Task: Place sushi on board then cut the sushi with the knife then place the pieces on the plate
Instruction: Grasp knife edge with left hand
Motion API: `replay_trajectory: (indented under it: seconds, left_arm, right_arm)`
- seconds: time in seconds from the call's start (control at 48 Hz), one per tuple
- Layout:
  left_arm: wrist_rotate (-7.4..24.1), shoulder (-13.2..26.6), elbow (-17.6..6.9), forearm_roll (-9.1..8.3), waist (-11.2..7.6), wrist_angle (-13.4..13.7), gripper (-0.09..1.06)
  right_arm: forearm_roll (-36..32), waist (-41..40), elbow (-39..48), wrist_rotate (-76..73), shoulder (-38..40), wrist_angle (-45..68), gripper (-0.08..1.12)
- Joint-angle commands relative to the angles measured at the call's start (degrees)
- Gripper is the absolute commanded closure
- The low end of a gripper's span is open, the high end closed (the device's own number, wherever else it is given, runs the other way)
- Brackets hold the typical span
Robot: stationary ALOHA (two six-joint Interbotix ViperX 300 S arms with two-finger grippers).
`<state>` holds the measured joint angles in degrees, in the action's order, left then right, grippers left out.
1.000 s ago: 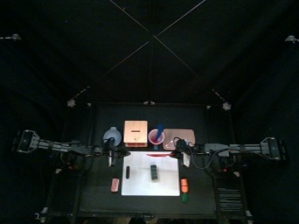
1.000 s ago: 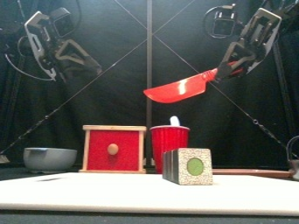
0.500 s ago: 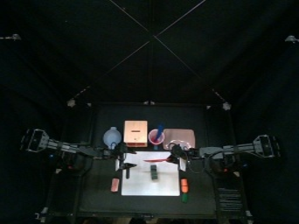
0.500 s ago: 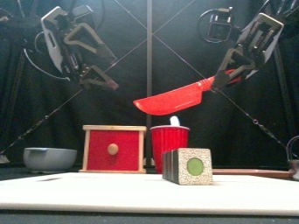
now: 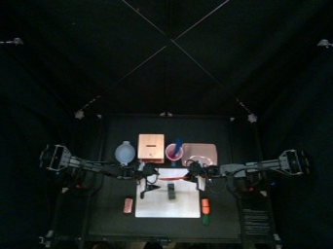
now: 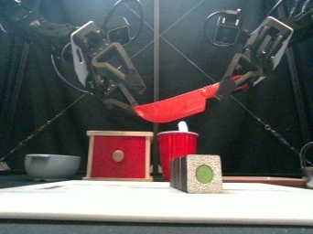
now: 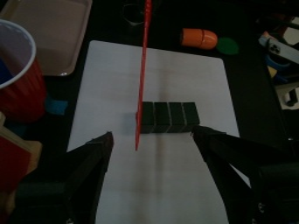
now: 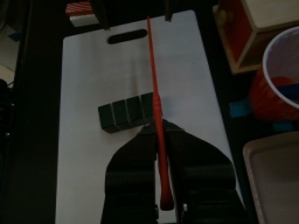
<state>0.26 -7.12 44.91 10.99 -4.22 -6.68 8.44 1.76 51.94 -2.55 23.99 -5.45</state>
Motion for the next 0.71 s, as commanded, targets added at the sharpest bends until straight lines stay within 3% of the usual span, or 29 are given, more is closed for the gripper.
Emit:
replay_trajectory:
  seconds: [0.021,0.312,0.708]
  left_arm:
    - [0.1,1.3,-2.5,-1.67,0.35,-0.3,-0.04]
    - [0.1,3.9,-3.6,-4.57,0.35,-1.4,-0.04]
    - [0.1,4.3,-3.8,-4.66,2.02,-2.3,-0.03]
  right_arm:
    - [0.1,0.7,-1.4,0.1,0.3,0.9,0.69]
    - [0.4,1.1,-1.4,0.1,0.2,1.1,0.69]
    - [0.4,1.3,-1.4,0.1,-0.2,1.1,0.69]
